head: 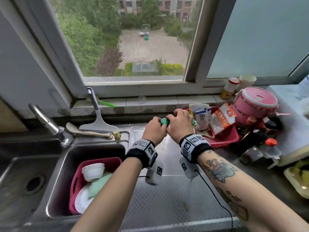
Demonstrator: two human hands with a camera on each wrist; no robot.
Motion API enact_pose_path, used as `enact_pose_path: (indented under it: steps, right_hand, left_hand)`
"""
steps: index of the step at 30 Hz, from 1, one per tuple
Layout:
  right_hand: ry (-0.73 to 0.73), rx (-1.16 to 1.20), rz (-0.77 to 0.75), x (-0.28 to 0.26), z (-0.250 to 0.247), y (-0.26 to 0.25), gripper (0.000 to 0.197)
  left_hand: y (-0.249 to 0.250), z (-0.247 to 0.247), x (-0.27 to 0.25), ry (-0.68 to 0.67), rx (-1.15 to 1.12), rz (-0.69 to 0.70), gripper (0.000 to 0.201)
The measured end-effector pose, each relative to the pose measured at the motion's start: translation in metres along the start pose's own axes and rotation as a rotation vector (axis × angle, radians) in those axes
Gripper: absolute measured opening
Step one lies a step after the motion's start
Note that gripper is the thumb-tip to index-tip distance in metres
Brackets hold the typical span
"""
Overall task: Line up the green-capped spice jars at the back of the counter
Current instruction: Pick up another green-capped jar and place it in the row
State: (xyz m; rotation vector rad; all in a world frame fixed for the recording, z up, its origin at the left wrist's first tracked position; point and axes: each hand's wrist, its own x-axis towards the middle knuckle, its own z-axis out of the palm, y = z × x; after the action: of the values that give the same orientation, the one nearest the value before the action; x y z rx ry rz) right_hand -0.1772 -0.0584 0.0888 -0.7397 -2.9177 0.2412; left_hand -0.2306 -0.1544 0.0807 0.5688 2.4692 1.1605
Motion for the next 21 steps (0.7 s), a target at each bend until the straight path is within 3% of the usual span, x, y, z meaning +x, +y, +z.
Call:
enact_pose_path:
  steps: [21]
  right_hand:
    - [-0.128, -0.079, -0.036, 0.013, 0.006, 0.002, 0.042]
  left_hand:
    - [-0.01, 0.005, 0.013, -0.053, 0.064, -0.046, 0.033]
